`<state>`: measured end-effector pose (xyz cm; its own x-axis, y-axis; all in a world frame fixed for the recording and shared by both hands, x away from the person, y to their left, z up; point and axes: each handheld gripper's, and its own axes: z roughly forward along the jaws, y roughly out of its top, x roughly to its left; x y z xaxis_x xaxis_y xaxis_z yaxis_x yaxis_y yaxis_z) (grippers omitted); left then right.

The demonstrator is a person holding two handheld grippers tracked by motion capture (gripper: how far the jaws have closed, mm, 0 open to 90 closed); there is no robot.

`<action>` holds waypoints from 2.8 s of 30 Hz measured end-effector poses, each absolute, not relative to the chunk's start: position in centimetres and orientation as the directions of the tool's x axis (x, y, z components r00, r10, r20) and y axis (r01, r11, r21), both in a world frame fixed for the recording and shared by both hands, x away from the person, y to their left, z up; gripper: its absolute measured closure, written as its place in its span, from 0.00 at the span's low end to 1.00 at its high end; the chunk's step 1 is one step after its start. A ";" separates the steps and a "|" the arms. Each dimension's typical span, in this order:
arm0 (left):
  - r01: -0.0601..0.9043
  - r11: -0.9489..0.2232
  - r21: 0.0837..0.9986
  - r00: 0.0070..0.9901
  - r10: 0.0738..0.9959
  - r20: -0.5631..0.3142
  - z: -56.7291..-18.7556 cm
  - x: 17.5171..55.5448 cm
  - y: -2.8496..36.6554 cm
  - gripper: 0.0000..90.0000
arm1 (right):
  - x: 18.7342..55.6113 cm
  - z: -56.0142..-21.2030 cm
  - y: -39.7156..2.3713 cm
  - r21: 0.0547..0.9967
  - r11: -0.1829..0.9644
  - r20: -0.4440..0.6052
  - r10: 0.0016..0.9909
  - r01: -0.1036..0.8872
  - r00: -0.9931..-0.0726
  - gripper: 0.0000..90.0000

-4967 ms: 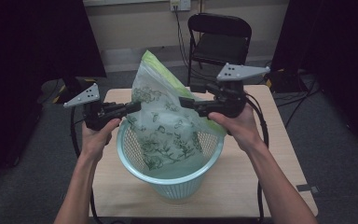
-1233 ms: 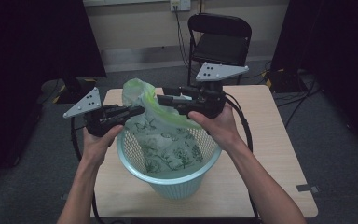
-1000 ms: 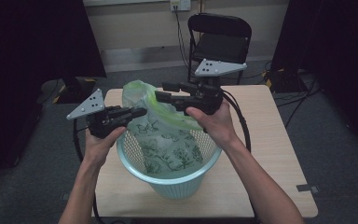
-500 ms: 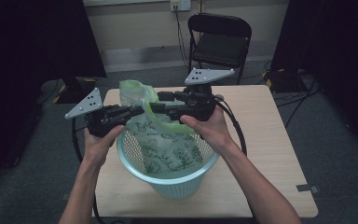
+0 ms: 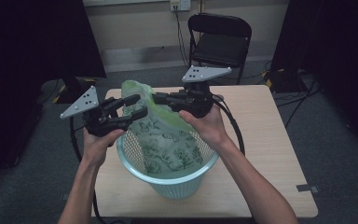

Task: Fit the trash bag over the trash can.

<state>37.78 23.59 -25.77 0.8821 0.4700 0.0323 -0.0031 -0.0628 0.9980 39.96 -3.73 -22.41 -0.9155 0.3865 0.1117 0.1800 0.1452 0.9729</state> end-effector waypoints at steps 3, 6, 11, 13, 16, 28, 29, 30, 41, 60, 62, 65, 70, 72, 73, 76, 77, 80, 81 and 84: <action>-0.026 -0.057 0.998 0.898 0.438 0.048 -25.7 37.9 23.5 0.87 | 39.8 -22.5 -3.6 0.973 0.162 0.090 0.396 0.166 -0.914 1.00; -0.024 -0.057 0.998 0.905 0.423 0.046 -25.9 37.8 23.6 1.00 | 40.1 -22.5 -3.9 0.974 0.150 0.098 0.408 0.172 -0.908 1.00; -0.034 -0.064 0.997 0.906 0.420 0.058 -26.0 37.3 23.8 1.00 | 41.2 -22.7 -5.1 0.973 0.138 0.106 0.447 0.186 -0.888 1.00; -0.044 -0.064 0.997 0.906 0.419 0.066 -26.0 36.9 24.0 1.00 | 41.8 -22.8 -5.6 0.971 0.135 0.113 0.468 0.198 -0.876 1.00; -0.051 -0.059 0.997 0.904 0.422 0.071 -26.0 36.1 24.2 1.00 | 42.8 -23.0 -6.5 0.968 0.129 0.126 0.493 0.216 -0.861 1.00; -0.086 -0.040 0.996 0.899 0.427 0.095 -26.1 33.5 25.6 1.00 | 48.6 -24.5 -9.9 0.942 0.105 0.200 0.587 0.320 -0.784 1.00; -0.086 -0.041 0.995 0.899 0.428 0.095 -26.1 33.4 25.6 1.00 | 49.1 -24.8 -10.2 0.936 0.115 0.201 0.601 0.332 -0.773 1.00; -0.086 -0.034 0.996 0.899 0.427 0.092 -26.2 33.2 25.8 1.00 | 49.6 -25.1 -10.4 0.930 0.125 0.203 0.612 0.347 -0.764 1.00; -0.101 -0.016 0.995 0.900 0.424 0.098 -26.4 31.9 26.6 1.00 | 54.1 -29.7 -12.6 0.887 0.092 0.266 0.698 0.452 -0.665 1.00; 0.006 -0.006 1.000 0.871 0.492 -0.003 -28.9 34.0 28.2 0.63 | 52.6 -30.8 -16.3 0.903 0.008 0.299 0.708 0.430 -0.640 1.00; 0.022 -0.007 1.000 0.871 0.490 -0.016 -29.4 34.2 28.4 0.60 | 52.7 -31.0 -16.5 0.901 0.009 0.296 0.718 0.434 -0.630 1.00; 0.043 -0.019 0.999 0.864 0.502 -0.027 -29.9 34.4 28.8 0.60 | 53.0 -31.4 -16.9 0.896 -0.011 0.316 0.719 0.444 -0.620 1.00; 0.055 0.025 0.998 0.847 0.528 -0.059 -30.0 35.6 30.0 0.73 | 52.9 -31.4 -16.1 0.901 0.001 0.309 0.701 0.433 -0.643 1.00; 0.055 0.031 0.998 0.842 0.536 -0.063 -29.8 36.2 30.3 0.73 | 52.8 -31.2 -15.5 0.905 0.006 0.304 0.693 0.426 -0.654 1.00; 0.058 0.034 0.998 0.841 0.537 -0.068 -29.7 36.4 30.4 0.69 | 52.8 -31.1 -15.2 0.906 0.010 0.301 0.686 0.423 -0.662 1.00; 0.056 0.037 0.998 0.830 0.554 -0.067 -29.5 36.6 31.1 0.67 | 52.9 -31.0 -14.9 0.910 0.013 0.294 0.685 0.415 -0.667 1.00; 0.057 0.035 0.998 0.830 0.554 -0.067 -29.5 36.6 31.3 0.67 | 53.0 -31.1 -15.1 0.909 0.013 0.293 0.690 0.416 -0.661 1.00; 0.059 0.022 0.998 0.826 0.560 -0.062 -29.9 36.5 31.9 0.77 | 53.1 -31.3 -15.7 0.907 0.006 0.299 0.695 0.421 -0.654 1.00; 0.060 0.022 0.998 0.828 0.557 -0.062 -30.1 36.6 32.2 0.83 | 53.1 -31.3 -15.9 0.907 0.002 0.302 0.693 0.421 -0.654 1.00; 0.083 0.054 0.995 0.828 0.552 -0.099 -30.7 37.2 32.5 0.88 | 52.9 -31.4 -16.2 0.908 -0.002 0.304 0.690 0.418 -0.657 1.00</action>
<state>37.19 32.48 -30.74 0.8278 0.5523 -0.0991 0.0829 0.0543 0.9951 52.90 -16.21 -31.35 -0.6569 0.6900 0.3039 0.4181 -0.0021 0.9084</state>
